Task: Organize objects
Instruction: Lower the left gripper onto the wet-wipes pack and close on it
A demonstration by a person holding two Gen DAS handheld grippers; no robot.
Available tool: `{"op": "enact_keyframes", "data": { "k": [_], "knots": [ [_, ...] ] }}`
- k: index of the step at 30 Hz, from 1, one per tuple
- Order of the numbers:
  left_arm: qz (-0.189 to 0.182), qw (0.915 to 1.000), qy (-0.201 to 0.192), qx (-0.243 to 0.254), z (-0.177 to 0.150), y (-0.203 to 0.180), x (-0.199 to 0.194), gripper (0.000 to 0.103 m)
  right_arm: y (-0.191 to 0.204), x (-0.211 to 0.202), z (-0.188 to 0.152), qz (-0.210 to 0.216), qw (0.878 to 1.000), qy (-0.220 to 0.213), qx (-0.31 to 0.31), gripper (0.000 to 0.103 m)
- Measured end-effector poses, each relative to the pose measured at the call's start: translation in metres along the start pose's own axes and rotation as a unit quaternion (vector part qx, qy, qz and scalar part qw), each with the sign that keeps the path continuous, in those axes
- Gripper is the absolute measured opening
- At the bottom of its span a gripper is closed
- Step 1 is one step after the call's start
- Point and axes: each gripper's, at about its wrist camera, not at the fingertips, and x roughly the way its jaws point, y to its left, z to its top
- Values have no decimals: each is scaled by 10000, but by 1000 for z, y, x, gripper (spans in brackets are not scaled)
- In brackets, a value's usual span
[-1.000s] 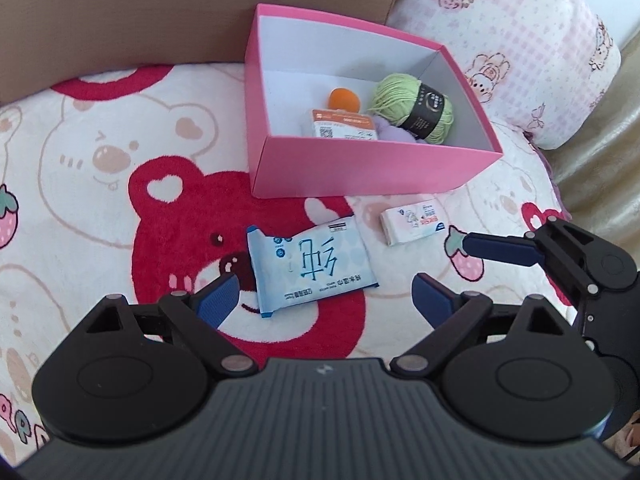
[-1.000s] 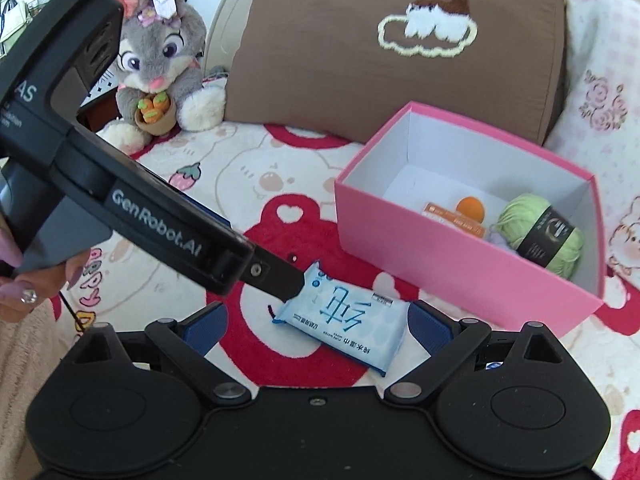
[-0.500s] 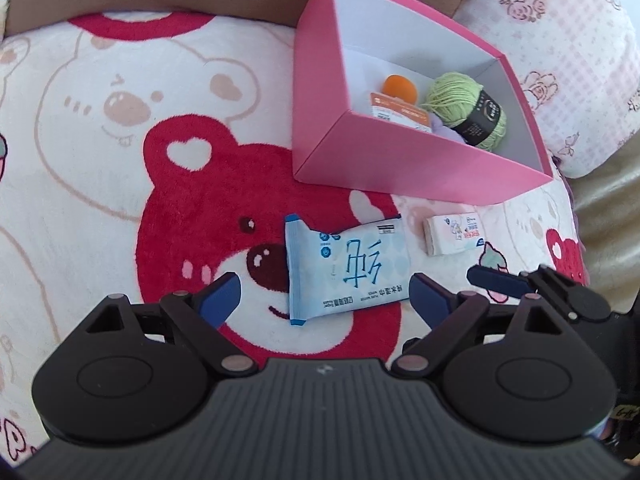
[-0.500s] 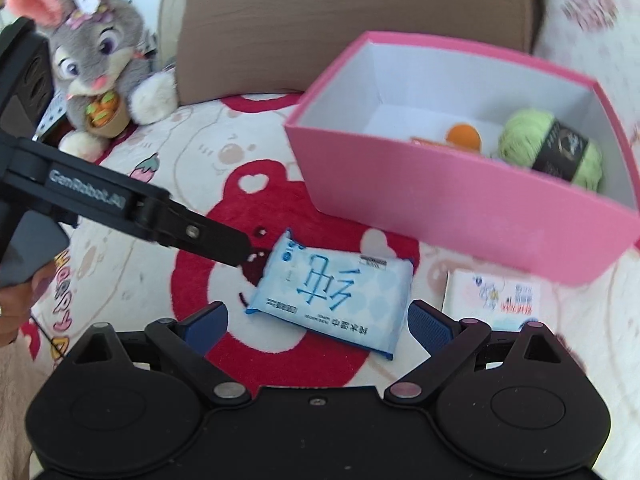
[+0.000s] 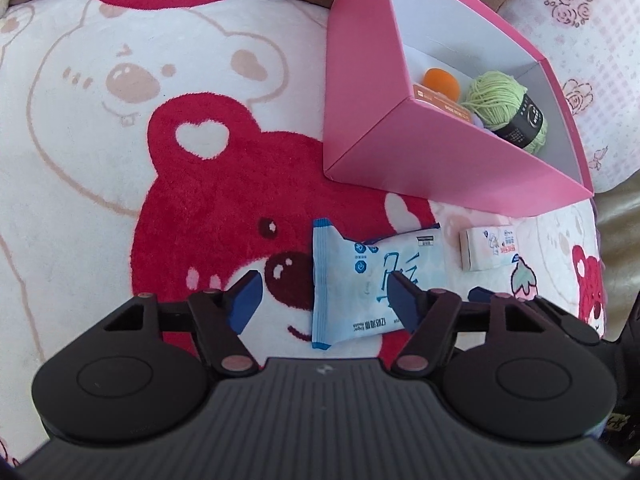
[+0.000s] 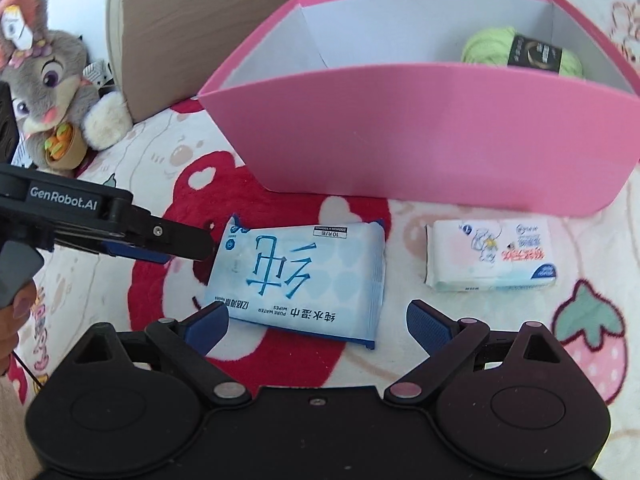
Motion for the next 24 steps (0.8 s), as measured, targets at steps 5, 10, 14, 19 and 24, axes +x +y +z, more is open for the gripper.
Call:
{"op": "enact_keyframes", "data": {
  "k": [5, 10, 14, 19, 24],
  "knots": [
    [17, 10000, 95, 22, -2, -5, 12, 53, -3, 9, -1, 64, 9998, 12, 202, 87],
    [294, 9992, 260, 95, -8, -11, 32, 48, -11, 12, 0, -102, 9994, 103, 322, 66],
    [355, 9992, 173, 83, -9, -14, 32, 46, -15, 14, 1, -64, 9992, 127, 383, 59],
    [248, 9995, 186, 3, -11, -16, 35, 33, -11, 18, 1, -200, 9994, 184, 211, 55],
    [101, 9998, 114, 126, -15, -23, 34, 28, -13, 19, 2, -198, 9993, 223, 213, 55]
  ]
}}
